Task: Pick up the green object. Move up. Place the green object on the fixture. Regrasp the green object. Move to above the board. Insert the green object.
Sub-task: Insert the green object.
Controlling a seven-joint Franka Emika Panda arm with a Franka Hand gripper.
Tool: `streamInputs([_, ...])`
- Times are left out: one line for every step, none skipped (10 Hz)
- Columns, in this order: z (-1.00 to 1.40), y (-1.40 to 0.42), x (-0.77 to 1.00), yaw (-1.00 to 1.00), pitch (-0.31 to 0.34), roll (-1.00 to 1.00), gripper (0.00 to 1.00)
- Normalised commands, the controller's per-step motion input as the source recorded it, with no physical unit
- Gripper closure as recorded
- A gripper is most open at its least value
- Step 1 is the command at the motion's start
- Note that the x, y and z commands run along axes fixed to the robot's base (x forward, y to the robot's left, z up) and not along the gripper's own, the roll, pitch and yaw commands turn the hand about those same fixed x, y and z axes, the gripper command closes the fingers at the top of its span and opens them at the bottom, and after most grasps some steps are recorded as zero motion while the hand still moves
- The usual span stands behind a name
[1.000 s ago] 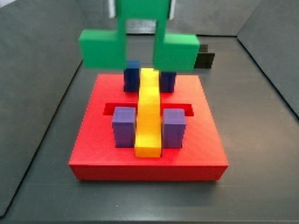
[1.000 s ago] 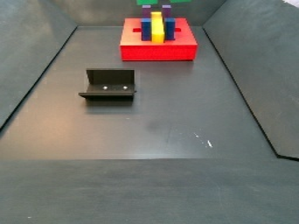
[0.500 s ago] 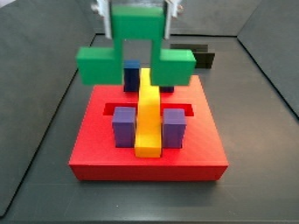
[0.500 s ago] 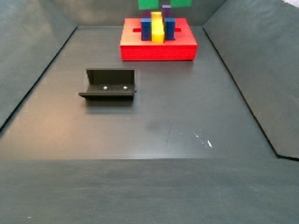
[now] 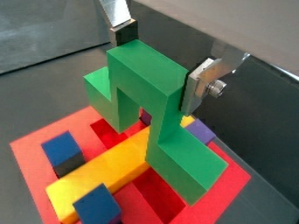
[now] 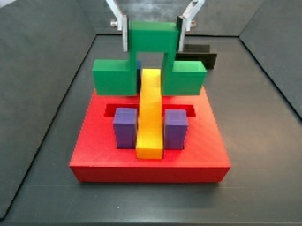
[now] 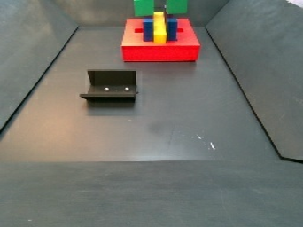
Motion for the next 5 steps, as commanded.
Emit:
streamInputs([-0.17, 0.01, 0.00, 0.08, 0.000, 0.15, 1.00])
streamInputs([-0.23, 0.00, 0.19, 0.02, 0.031, 0.14, 1.00])
streamInputs([-0.27, 0.00, 0.35, 0.00, 0.029, 0.06, 1.00])
streamInputs([-0.28, 0.00, 0.43, -0.01, 0.019, 0.00, 1.00])
streamInputs([-0.21, 0.00, 0.23, -0.01, 0.000, 0.00, 1.00])
